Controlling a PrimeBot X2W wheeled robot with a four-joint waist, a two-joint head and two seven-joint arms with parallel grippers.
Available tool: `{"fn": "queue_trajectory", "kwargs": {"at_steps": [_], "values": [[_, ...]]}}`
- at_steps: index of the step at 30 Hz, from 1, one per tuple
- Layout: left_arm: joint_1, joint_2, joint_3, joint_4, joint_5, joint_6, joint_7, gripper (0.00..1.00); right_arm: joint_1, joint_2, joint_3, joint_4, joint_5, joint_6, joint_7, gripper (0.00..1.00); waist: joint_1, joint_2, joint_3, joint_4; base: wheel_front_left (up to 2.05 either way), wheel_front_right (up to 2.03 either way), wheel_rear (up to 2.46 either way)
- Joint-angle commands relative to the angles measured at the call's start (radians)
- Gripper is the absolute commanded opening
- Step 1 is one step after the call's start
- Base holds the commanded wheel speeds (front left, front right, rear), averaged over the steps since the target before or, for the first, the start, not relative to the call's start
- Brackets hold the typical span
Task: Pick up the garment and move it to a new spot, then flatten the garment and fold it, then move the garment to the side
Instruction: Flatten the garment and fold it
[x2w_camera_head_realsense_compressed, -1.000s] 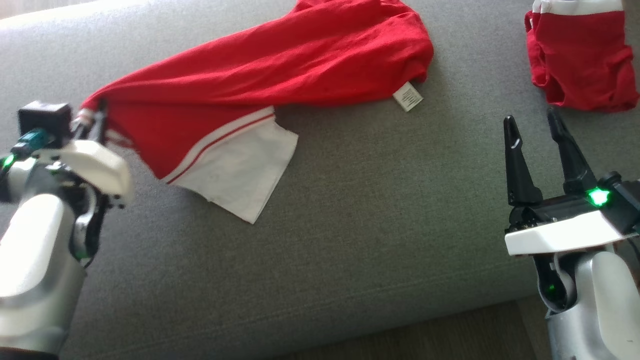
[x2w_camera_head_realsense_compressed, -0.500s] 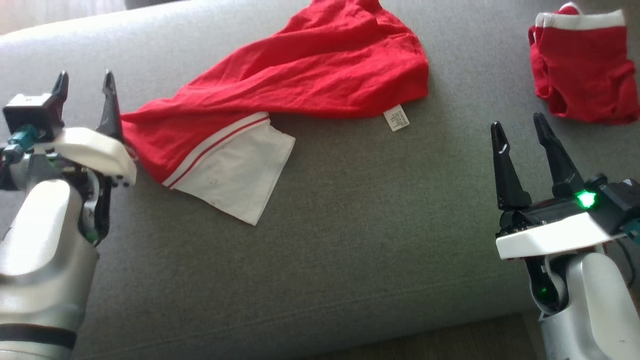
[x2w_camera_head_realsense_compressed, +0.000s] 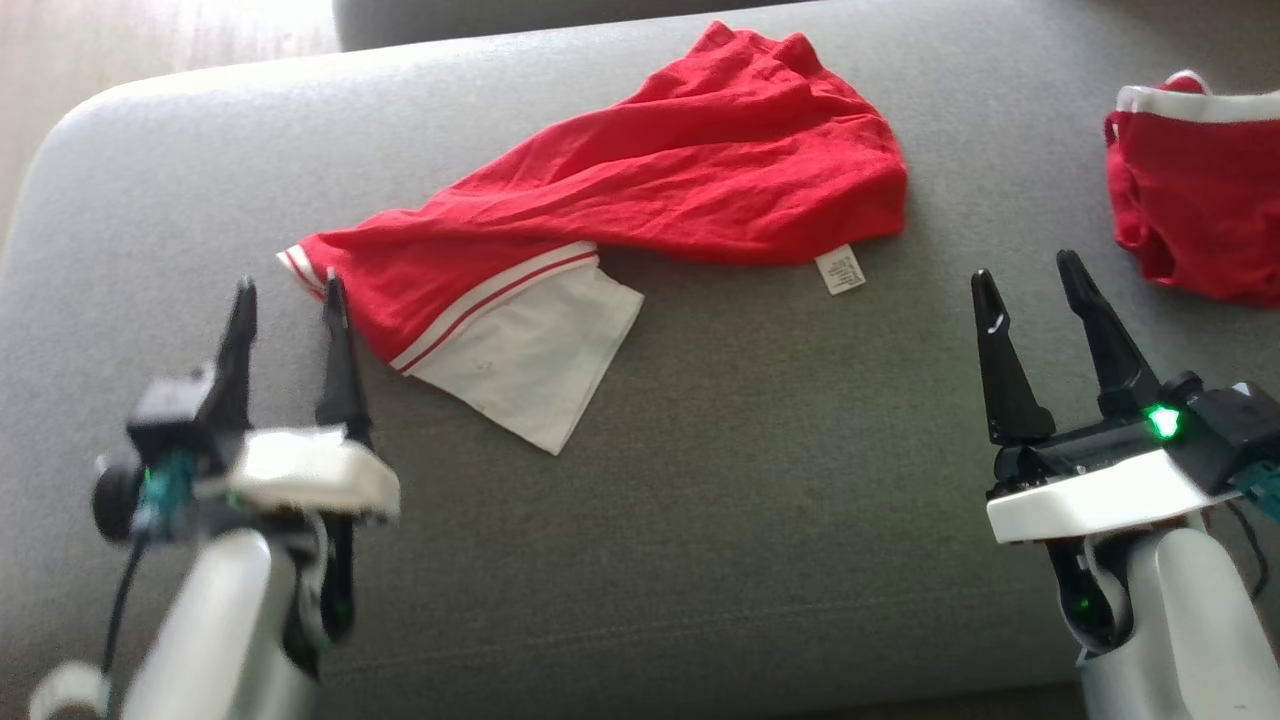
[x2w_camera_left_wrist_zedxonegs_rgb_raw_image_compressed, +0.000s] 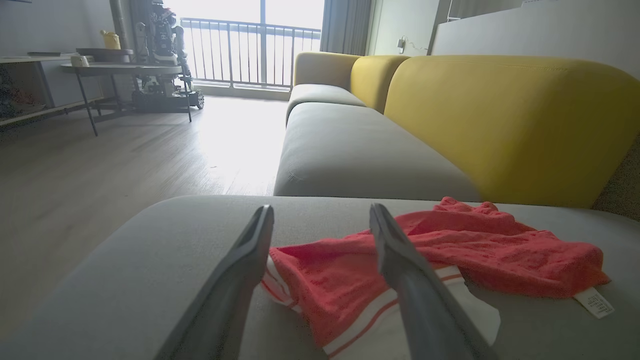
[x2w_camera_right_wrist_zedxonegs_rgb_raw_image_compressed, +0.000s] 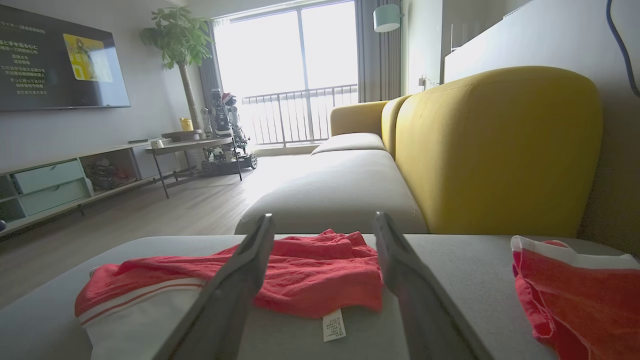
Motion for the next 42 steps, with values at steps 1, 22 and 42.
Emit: {"fn": "queue_trajectory", "kwargs": {"at_steps": [1, 22, 42], "values": [[0.025, -0.009, 0.072, -0.08, 0.01, 0.012, -0.012, 1.0, -0.012, -0.001, 0.026, -0.048, -0.007, 0.0, -0.002, 1.0, 0.0, -0.0001, -0.004, 0.016, 0.0, 0.0, 0.0], [0.215, -0.184, 0.138, -0.089, 0.139, -0.166, -0.012, 1.0, 0.001, -0.001, 0.056, -0.088, -0.023, 0.0, 0.032, 1.0, 0.0, -0.0001, 0.027, 0.046, 0.0, 0.0, 0.0], [-0.025, -0.177, -0.028, 0.301, 0.252, -0.236, 0.043, 1.0, -0.038, -0.001, 0.05, -0.079, 0.002, 0.0, 0.003, 1.0, 0.0, -0.0001, 0.137, -0.056, 0.0, 0.0, 0.0]]}}
